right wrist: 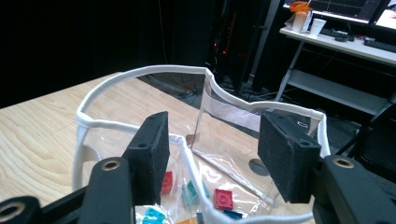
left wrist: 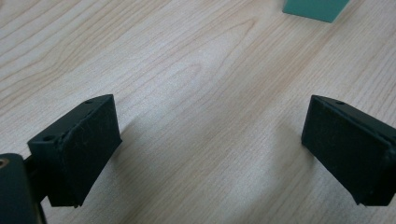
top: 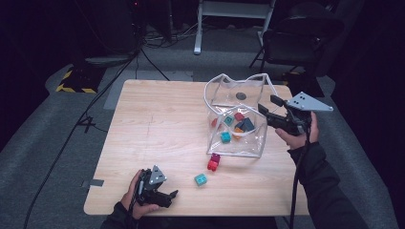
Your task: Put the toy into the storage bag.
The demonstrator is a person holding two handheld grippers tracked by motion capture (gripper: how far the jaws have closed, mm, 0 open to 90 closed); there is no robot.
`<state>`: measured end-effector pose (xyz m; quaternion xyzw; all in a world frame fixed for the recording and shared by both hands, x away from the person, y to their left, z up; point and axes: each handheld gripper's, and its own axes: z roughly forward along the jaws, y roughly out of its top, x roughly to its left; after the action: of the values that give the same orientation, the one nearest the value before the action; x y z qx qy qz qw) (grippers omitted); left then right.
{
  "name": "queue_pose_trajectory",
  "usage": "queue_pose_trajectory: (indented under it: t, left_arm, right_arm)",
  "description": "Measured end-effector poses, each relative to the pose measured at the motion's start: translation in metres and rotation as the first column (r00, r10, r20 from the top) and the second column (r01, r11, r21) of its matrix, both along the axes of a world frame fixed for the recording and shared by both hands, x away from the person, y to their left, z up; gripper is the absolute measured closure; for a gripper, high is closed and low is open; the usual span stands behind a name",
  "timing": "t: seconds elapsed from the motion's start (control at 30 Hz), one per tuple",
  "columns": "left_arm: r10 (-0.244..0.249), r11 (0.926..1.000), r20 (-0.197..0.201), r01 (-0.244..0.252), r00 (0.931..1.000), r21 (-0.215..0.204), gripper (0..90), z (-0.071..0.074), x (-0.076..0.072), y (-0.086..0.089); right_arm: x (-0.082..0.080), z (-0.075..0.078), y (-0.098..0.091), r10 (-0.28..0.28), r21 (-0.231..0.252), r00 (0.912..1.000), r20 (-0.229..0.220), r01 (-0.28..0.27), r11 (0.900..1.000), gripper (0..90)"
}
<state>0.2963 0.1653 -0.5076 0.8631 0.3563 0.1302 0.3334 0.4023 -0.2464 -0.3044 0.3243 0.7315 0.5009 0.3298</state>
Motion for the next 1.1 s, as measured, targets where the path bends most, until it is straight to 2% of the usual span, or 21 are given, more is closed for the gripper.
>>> queue_pose_trajectory:
  t: [0.23,0.57,0.83,0.93,1.1]
  left_arm:
    - [0.0,1.0,0.001,0.0,1.0,0.001,4.7,0.0,0.0,0.0]
    - [0.0,1.0,0.001,0.0,1.0,0.001,4.7,0.0,0.0,0.0]
    - [0.0,1.0,0.0,0.0,1.0,0.003,4.7,0.0,0.0,0.0]
    - [0.0,1.0,0.001,0.0,1.0,0.001,4.7,0.0,0.0,0.0]
    - [0.0,1.0,0.001,0.0,1.0,0.001,4.7,0.0,0.0,0.0]
  right_arm:
    - [-0.021,0.0,-0.005,0.034,0.012,0.9993,0.016,-0.034,0.9993,44.7]
    - [-0.045,-0.021,-0.011,0.082,0.015,0.9966,0.0,-0.082,0.9965,43.8]
    - [-0.06,-0.051,-0.004,0.134,-0.008,0.9907,-0.026,-0.134,0.991,42.8]
    - [-0.063,-0.065,0.002,0.165,-0.007,0.985,-0.051,-0.165,0.9862,42.7]
    - [-0.065,-0.089,0.018,0.217,-0.036,0.9724,-0.086,-0.221,0.9747,42.0]
